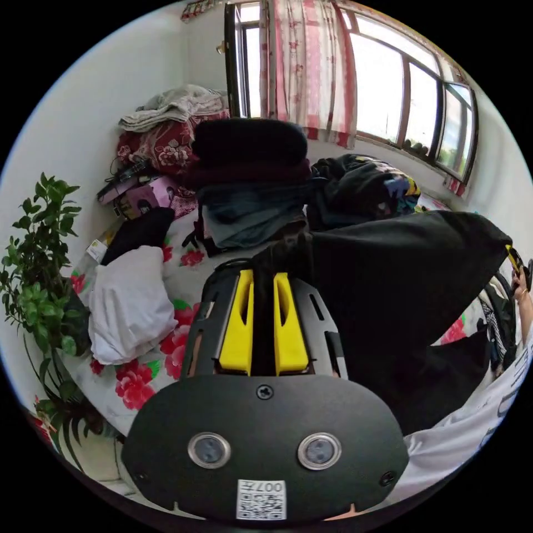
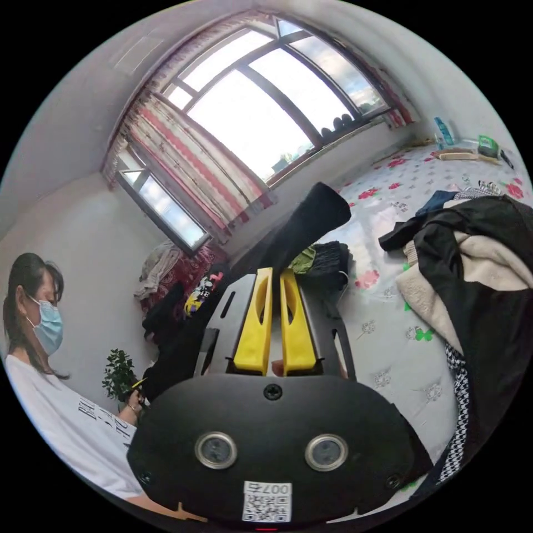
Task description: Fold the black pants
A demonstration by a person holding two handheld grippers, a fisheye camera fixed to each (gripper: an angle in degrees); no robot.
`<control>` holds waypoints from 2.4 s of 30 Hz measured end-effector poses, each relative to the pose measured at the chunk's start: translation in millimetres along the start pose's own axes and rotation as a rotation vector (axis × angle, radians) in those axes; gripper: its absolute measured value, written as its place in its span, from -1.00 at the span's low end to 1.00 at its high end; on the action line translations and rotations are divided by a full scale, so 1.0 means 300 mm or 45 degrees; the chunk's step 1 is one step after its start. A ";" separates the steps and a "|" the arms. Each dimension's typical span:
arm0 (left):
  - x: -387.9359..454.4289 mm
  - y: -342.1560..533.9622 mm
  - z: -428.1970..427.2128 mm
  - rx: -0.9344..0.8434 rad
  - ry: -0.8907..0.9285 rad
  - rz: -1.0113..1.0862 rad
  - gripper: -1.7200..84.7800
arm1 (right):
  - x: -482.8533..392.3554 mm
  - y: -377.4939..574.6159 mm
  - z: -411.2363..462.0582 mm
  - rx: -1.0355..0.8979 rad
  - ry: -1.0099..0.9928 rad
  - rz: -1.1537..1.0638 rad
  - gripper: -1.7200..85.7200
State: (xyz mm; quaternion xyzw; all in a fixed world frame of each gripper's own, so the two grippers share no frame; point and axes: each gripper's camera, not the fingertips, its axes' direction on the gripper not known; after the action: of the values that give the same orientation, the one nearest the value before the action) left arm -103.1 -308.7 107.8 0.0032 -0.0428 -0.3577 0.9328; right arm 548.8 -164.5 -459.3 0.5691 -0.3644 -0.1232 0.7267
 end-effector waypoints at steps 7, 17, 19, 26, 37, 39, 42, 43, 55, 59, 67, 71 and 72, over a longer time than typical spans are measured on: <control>0.041 -0.050 0.531 -0.561 0.072 -0.078 -0.73 | 0.356 0.137 0.284 -0.252 0.336 0.583 -0.93; -0.142 0.308 0.057 -0.480 -0.080 -0.389 -0.71 | 0.279 0.330 0.023 -0.478 0.661 0.294 -0.84; -0.170 0.434 -0.017 -0.527 -0.094 -0.478 -0.69 | 0.258 0.398 -0.073 -0.508 0.765 0.256 -0.83; -0.098 0.610 -0.011 -0.715 -0.168 -0.439 -0.64 | 0.357 0.611 -0.214 -0.565 0.790 0.449 -0.80; -0.009 0.504 -0.050 -0.791 -0.338 -0.221 -0.79 | 0.205 0.582 -0.189 -0.513 0.775 0.225 -0.95; -0.011 0.532 -0.088 -0.758 -0.305 -0.245 -0.78 | 0.145 0.612 -0.249 -0.518 0.859 0.124 -0.96; -0.008 0.624 -0.036 -0.858 -0.201 -0.280 -0.73 | 0.192 0.716 -0.285 -0.605 1.068 0.218 -0.95; -0.009 0.650 -0.025 -0.870 -0.191 -0.310 -0.72 | 0.240 0.751 -0.281 -0.688 1.054 0.326 -0.95; -0.126 0.252 -0.216 -0.442 -0.137 -0.196 -0.70 | -0.091 0.502 0.107 -0.511 0.867 -0.234 -0.83; 0.017 -0.029 0.118 -0.519 0.003 0.124 -0.68 | -0.137 0.341 0.521 -0.654 0.683 -0.367 -0.78; 0.258 -0.303 0.692 -0.760 0.127 0.519 -0.67 | -0.198 0.190 1.175 -1.051 0.683 -0.671 -0.76; 0.286 -0.277 0.763 -0.813 0.237 0.657 -0.82 | -0.143 0.246 1.378 -1.291 0.792 -0.824 -0.79; 0.276 -0.275 0.761 -0.814 0.246 0.637 -0.87 | -0.127 0.263 1.402 -1.343 0.811 -0.836 -0.80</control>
State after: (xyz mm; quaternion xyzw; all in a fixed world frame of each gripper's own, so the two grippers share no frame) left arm -115.6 -419.7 338.7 -0.2637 0.1586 -0.1135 0.9447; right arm 221.6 -426.5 -365.3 0.2292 0.1657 -0.3241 0.9027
